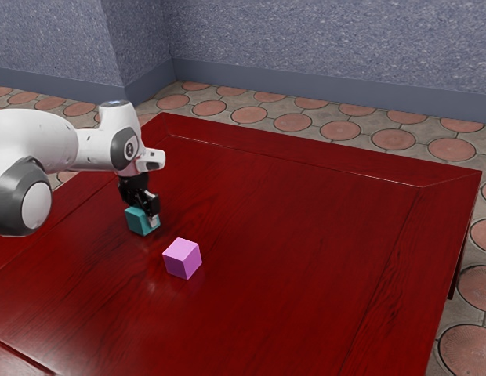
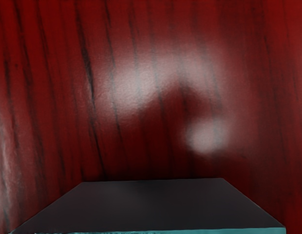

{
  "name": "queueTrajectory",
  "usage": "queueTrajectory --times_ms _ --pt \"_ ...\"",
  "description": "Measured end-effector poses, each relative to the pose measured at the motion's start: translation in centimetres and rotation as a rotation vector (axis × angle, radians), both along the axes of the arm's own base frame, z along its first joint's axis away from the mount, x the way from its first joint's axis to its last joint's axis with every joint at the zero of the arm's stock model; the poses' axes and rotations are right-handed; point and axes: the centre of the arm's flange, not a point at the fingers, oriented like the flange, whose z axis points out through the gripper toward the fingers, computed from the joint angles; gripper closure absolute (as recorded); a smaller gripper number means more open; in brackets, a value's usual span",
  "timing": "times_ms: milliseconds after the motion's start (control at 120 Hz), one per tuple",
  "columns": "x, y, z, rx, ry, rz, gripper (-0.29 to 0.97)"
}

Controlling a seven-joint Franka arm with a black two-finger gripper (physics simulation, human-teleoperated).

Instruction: Pick up the blue block with one arm, and put the blue block on the pink block with one arm

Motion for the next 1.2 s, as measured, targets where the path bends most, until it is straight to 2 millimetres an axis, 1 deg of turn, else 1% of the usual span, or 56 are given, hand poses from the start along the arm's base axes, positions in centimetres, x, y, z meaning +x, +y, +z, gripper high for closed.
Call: queueTrajectory --times_ms 67,142,225,308,467,558,708,808,967,1067,1200 --pt "0.2 -0.4 1.3 0.004 -0.018 -0.003 0.29" --pt "0.6 -1.5 3.2 0.009 -0.044 -0.016 0.3" --pt "0.5 -2.5 5.3 0.008 -0.065 -0.023 0.29" --pt "0.1 -3.3 6.4 0.004 -0.071 -0.026 0.3" --pt "-0.7 -6.1 7.4 -0.007 -0.063 -0.029 0.3" --pt "-1.6 -7.7 8.3 -0.016 -0.057 -0.02 0.29" --pt "-2.9 -10.6 9.0 -0.024 -0.043 -0.009 0.3" --pt "-4.0 -12.3 9.2 -0.016 -0.027 -0.004 0.3" --pt "-4.9 -15.4 9.2 -0.002 -0.011 -0.007 0.29" --pt "-5.8 -16.7 9.3 0.0 0.0 0.004 0.3" --pt "-6.9 -17.6 9.3 0.002 0.009 0.03 0.31"
